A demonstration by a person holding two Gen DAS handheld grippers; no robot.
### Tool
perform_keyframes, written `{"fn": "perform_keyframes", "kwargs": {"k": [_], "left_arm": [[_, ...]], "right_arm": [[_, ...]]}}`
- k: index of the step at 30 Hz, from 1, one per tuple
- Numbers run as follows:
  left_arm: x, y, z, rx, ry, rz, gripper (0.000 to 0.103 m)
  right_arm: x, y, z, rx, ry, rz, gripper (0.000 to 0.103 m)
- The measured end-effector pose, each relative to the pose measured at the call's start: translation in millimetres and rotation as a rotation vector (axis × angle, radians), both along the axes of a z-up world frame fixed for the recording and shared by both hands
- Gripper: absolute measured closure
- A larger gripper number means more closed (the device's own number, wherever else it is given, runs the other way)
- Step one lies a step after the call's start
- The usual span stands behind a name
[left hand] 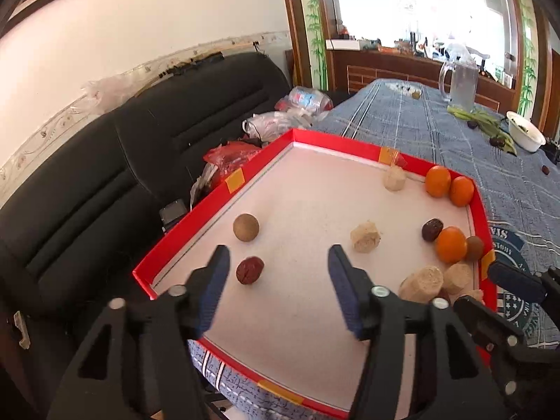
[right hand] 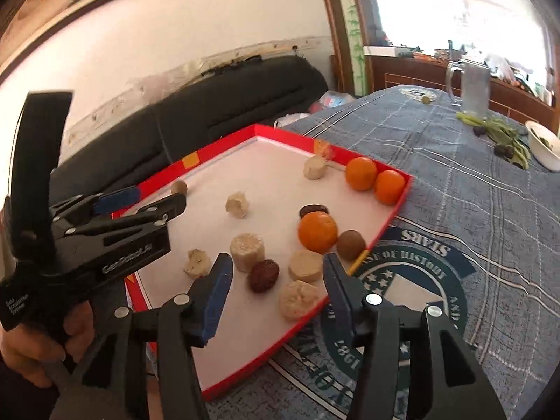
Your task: Organize fruits
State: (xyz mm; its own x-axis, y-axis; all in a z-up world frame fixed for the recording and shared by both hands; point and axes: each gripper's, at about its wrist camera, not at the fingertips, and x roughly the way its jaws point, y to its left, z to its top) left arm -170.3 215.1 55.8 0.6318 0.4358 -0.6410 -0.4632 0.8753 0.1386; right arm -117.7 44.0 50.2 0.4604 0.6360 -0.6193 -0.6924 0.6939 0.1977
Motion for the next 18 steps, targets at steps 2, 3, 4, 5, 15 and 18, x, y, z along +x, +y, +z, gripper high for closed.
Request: {"fn": "perform_keyframes", "kwargs": {"k": [2, 3, 4, 5, 15, 18], "left_arm": [[-6.4, -3.4, 7.8, 0.016, -0.031, 0.009, 0.028], [-10.6, -6.1, 13.3, 0.021, -0.052, 0.009, 0.020], [-13.6, -8.4, 17.1, 0.025, -0.071, 0.006, 0.015], [-19.4, -12.6, 23.3, 0.031, -0.100, 0.003, 0.012], [-83.6, -61.1, 79.9, 0.106, -0.320, -0.062, 0.000], [-100.7, -71.6, 91.9, 0.094, -0.336, -0.102, 0.000]], "right_arm": [[-2.8, -9.1, 5.3, 0.018, -0.017, -0.036, 0.050], [-5.5, -13.2, 8.4, 0.025, -0.030, -0.052, 0.049], [-9.7, -21.0, 13.2, 0.035, -0.054, -0.074, 0.048], [-12.8, -24.8, 16.9, 0.040, -0.071, -0.090, 0.045], [-91.4, -106.8, 93.7, 0.211, -0.399, -0.307, 0.003], [-110.4, -131.8, 104.9, 0.302, -0.384, -0.335, 0.000]]}}
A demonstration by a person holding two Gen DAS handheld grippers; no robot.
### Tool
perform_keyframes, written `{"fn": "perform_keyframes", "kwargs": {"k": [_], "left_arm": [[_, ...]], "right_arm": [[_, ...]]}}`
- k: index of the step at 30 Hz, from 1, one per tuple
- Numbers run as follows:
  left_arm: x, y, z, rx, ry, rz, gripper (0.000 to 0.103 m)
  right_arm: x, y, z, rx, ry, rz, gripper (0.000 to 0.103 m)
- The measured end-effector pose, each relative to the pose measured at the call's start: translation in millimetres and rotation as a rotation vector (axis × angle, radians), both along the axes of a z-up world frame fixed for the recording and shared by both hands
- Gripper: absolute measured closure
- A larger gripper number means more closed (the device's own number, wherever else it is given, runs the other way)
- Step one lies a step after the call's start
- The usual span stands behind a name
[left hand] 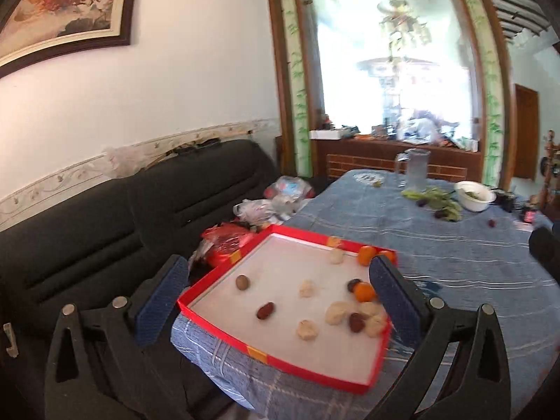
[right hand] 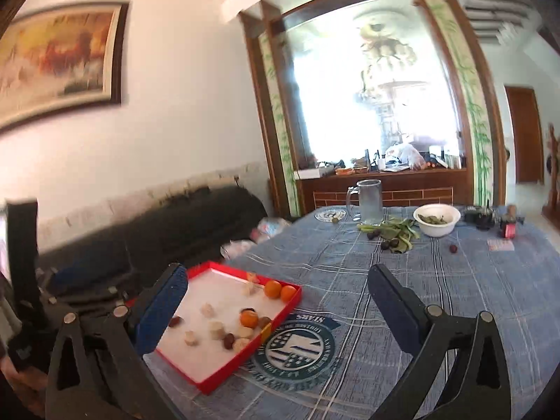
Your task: Organize fruits
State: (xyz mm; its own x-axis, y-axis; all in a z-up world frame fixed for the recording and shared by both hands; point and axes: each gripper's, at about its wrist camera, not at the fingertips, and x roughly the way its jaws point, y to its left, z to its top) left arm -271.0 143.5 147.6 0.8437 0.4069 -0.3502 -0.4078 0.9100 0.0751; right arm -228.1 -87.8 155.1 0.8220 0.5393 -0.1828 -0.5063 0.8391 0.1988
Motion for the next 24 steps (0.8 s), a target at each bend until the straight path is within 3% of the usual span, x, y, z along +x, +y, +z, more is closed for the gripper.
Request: {"fn": "perform_keyframes", "kwargs": {"k": [2, 4, 10, 17, 22, 24], "left_arm": [[-11.4, -7.6, 7.5, -0.011, 0.007, -0.049, 0.000], [-26.2, -13.6, 14.0, -0.017, -0.009, -0.088, 0.000], [-63.7, -18.9, 23.7, -0.030, -0.064, -0.139, 0.000], [-68.0, -11.1, 20.2, -0.084, -0.113, -0.072, 0.000], [-65.9, -13.8, 16.0, 0.011, -0.102, -0.057, 0.000], [-66.4, -12.0, 12.9, 0.014, -0.088, -0.063, 0.000]], "right_arm": [[-13.7, -16.9, 3.4, 0.084, 0.009, -0.015, 0.000], [-22.3, -20.6, 8.0, 0.084, 0.029, -0.045, 0.000], [-55.3, -18.0, 7.0, -0.005, 0.012, -0.123, 0.000], [-71.5, 5.7, 0.4, -0.157, -0.093, -0.120, 0.000], [-70.4, 7.5, -0.1, -0.114, -0.050, -0.087, 0.000], [-72.2, 11.0, -1.3, -0.119, -0.040, -0.076, 0.000]]}}
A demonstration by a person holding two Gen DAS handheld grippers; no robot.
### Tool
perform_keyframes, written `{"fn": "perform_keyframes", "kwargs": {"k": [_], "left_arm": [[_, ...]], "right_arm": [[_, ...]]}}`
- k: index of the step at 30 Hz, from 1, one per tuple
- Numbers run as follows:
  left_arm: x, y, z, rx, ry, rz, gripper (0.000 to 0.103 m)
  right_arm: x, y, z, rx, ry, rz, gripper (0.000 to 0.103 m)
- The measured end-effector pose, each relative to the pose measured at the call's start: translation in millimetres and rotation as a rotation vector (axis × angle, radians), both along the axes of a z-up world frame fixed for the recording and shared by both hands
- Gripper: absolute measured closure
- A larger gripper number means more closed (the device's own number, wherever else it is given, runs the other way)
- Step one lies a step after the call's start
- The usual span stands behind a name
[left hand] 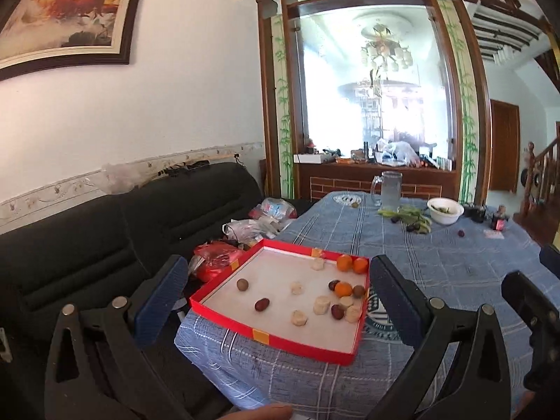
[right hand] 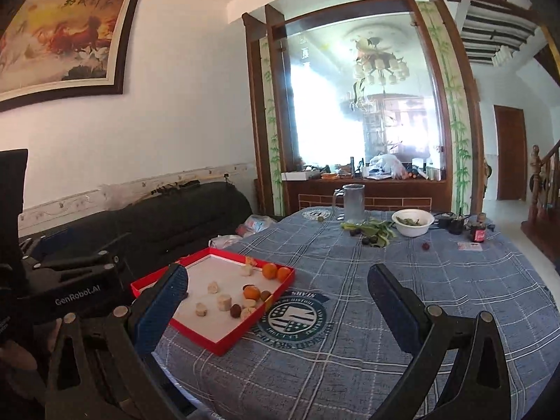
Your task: Organize fruits
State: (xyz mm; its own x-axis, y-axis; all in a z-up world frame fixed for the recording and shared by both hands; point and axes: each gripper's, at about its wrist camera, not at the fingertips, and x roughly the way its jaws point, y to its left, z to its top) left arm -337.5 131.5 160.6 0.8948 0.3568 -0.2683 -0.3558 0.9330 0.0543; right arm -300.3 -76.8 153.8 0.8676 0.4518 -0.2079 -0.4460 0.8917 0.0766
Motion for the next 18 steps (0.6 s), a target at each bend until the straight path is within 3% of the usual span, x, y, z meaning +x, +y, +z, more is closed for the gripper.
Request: {"fn": "perform_keyframes", "kwargs": {"k": [10, 18], "left_arm": [[-1.0, 15.6, -5.3, -0.062, 0.021, 0.018, 0.000], [-0.4, 9.6, -6.7, -0.042, 0.038, -0.013, 0.000]], "right_arm": [[-8.1, 19.8, -8.5, -0.082, -0.021, 0.025, 0.000], [-8.2, 23.0, -11.8, -0.095, -0.012, 0.033, 0.000]]}}
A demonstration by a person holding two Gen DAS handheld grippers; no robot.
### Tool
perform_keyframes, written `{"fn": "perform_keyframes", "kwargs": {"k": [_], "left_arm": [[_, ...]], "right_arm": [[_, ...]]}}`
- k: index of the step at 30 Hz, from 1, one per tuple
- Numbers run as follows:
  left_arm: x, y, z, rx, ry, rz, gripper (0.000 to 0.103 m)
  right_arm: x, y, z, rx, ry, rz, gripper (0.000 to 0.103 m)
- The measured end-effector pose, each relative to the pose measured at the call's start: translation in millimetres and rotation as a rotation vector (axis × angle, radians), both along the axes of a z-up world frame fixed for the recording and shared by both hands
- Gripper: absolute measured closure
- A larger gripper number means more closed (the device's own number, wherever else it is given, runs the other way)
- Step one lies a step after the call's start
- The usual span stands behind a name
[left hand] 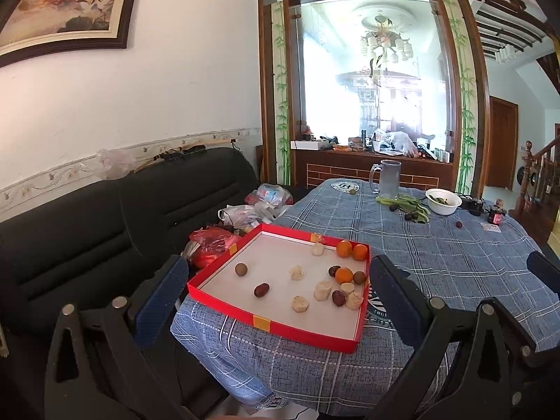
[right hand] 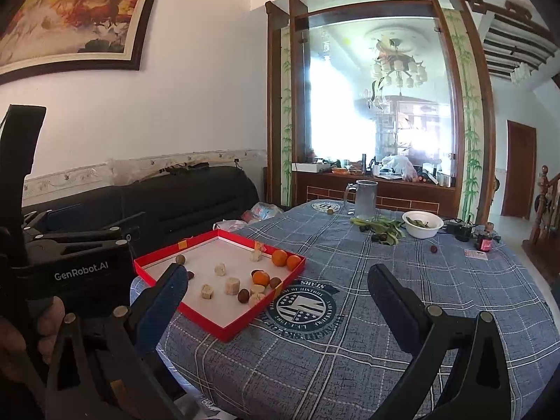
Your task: Organize fruits
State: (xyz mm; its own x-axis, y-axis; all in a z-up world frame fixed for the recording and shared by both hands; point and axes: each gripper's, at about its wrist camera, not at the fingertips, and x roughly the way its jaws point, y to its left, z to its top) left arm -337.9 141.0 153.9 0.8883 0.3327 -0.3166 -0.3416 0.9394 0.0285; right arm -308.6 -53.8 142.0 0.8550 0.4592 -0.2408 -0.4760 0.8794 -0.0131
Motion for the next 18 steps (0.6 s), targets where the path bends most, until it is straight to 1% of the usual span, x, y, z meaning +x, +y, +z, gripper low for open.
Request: {"fn": "perform_keyframes", "kwargs": {"k": [9, 18], "left_arm": [[-0.5, -0.5, 1.2, -0.009, -0.001, -0.007, 0.000], [0.7, -3.3, -2.3, -0.002, -0.003, -0.019, 0.000]], "right_arm": [[0.3, 0.6, -2.1, 0.005, 0.006, -0.003, 0.000], [1.1, 2.0, -3.9, -0.003, -0.004, -0.018, 0.000]]}}
